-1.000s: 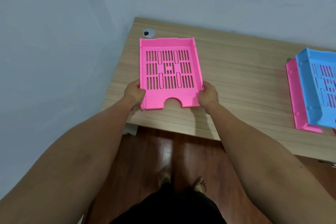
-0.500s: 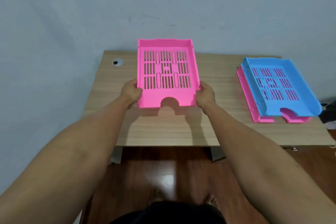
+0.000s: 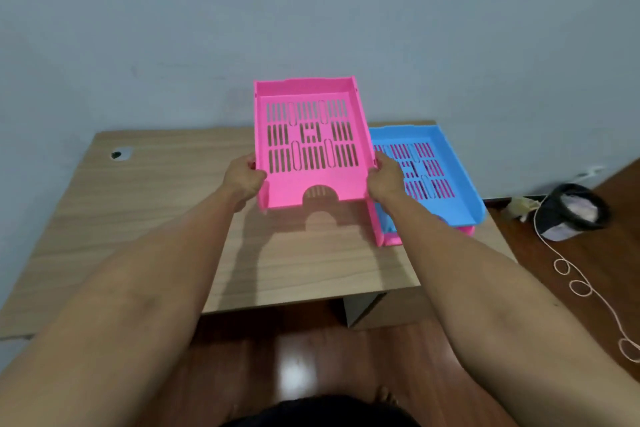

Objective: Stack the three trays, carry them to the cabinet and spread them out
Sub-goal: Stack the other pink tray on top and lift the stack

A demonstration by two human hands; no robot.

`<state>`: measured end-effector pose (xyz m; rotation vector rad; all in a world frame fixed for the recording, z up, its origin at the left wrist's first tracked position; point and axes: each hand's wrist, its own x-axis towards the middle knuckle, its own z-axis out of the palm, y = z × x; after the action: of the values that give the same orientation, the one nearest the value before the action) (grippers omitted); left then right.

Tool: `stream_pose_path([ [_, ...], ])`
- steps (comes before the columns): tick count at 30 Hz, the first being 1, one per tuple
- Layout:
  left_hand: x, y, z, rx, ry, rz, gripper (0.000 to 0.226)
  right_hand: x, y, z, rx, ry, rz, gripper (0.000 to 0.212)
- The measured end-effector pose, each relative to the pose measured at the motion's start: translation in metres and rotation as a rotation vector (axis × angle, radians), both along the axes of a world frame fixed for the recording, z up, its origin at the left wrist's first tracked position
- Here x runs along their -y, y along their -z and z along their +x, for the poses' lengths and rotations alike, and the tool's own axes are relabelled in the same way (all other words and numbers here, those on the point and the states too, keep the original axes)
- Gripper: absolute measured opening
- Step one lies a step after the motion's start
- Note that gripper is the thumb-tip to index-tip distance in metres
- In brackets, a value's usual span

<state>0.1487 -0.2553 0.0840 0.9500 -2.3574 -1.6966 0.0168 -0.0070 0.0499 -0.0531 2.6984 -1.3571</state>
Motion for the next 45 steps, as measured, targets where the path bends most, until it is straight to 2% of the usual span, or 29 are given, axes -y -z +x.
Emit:
stream_pose_path([
  [11,-0.181,0.016,-0.086,0.026,-0.021,-0.02,0.049,-0.185,-0.001,-0.081,0.042,-0.013,0.098,0.045],
  [17,-0.241,0.025,-0.112,0.046,0.015,0.001,0.047,-0.25,0.006,-0.096,0.069,-0.002,0.067,0.048],
  [32,-0.268,0.039,-0.127,0.105,0.03,0.061,0.043,-0.277,0.016,-0.11,0.171,-0.051,-0.016,0.04],
  [36,-0.271,0.037,-0.123,0.114,0.045,0.119,0.044,-0.284,0.016,-0.112,0.276,-0.108,-0.151,0.038],
  [41,-0.274,0.036,-0.121,0.093,0.032,0.177,0.044,-0.289,0.006,-0.106,0.425,-0.069,-0.374,0.039],
  [45,-0.276,0.035,-0.123,0.107,0.03,0.186,0.045,-0.288,0.003,-0.106,0.439,-0.075,-0.385,0.039],
])
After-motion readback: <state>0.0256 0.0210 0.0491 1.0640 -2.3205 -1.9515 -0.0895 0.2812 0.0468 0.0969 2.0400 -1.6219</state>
